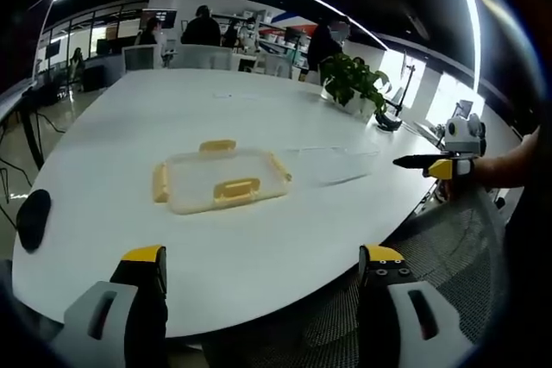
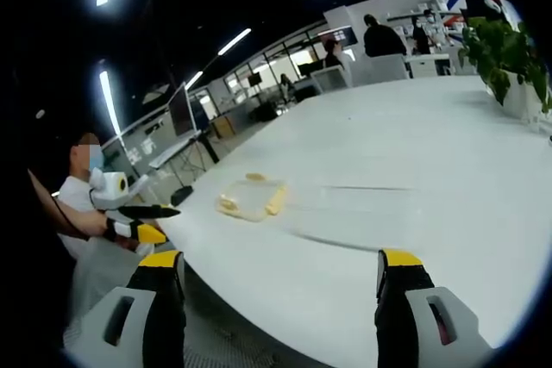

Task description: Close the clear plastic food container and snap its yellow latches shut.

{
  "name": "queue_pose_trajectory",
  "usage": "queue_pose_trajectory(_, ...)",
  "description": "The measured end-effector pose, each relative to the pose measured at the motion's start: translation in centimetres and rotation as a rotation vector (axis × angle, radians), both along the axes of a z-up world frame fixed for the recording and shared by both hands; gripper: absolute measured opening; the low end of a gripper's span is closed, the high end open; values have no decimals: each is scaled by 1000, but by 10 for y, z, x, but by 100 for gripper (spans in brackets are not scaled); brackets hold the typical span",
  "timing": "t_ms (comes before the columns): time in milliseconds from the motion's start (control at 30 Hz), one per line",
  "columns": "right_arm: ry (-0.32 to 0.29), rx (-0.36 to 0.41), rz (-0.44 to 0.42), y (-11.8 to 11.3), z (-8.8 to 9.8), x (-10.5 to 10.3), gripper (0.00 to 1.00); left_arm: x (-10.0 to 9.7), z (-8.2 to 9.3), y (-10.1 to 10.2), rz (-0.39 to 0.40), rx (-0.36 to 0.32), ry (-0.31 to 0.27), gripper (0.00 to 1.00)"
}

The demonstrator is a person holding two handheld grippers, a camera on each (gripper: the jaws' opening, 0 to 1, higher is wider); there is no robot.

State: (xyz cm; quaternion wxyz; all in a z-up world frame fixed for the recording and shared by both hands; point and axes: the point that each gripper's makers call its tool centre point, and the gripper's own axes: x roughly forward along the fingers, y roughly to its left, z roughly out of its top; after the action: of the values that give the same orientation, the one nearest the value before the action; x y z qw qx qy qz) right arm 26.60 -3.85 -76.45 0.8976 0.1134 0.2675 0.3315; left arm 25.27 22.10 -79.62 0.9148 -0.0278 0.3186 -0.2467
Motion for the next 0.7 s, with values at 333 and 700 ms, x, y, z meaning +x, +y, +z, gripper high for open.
queue_pose_trajectory(333,-16,-6,1,-1,2,1,92,2,3,2,10,1,-8,93)
queue_pose_trajectory(700,-20,6,-12,-4,5,3,91,3,7,3,8,3,-11,93)
